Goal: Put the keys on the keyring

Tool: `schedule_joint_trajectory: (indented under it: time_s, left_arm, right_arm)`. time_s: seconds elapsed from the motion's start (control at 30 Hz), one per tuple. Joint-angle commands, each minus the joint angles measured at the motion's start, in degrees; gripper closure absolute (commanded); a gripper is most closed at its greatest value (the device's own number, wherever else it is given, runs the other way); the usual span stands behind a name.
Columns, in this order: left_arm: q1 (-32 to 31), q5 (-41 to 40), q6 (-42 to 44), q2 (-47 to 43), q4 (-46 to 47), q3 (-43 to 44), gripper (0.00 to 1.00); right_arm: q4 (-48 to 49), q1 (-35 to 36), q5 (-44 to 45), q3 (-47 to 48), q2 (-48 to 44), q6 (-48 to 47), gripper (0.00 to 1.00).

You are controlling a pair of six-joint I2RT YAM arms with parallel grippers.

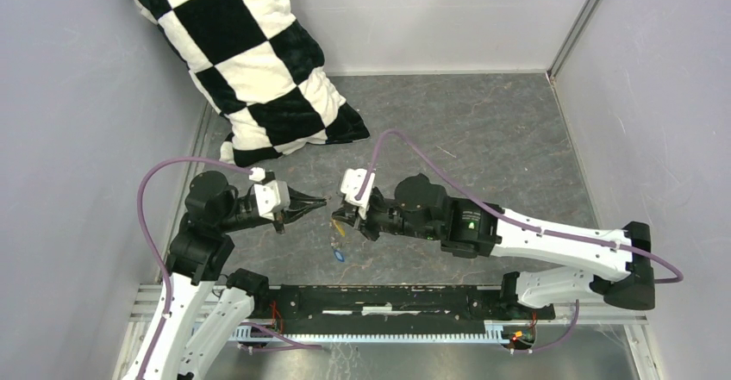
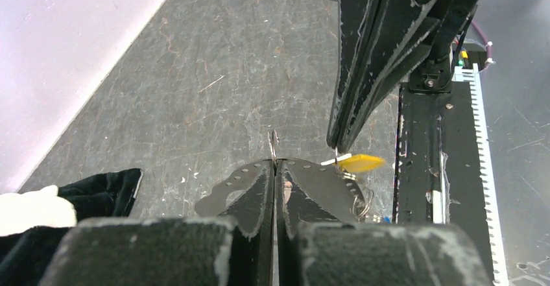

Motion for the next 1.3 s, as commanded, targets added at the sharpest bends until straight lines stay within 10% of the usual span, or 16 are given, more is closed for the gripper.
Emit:
schedule_joint_trajectory:
  time_s: [0.0,0.73,1.27]
  left_arm:
    - [-0.1,-0.04,4.42,-0.42,-0.14,-0.07,0.98]
    - [-0.1,-16.95,-4.94,-0.11,1.98,-1.34,0.98]
    - [-0.1,-20.72,-7.51,-6.46,5.79,-4.4,0.98]
  right_arm:
    - [-0.22,1.3,4.42,4.46,1.68,-1.26,1.0]
    - [-9.37,6.44,29.67,13.75,6.12,0.13,1.0]
    - [-4.25,6.46,20.48,15.01,11.21,13.79,1.0]
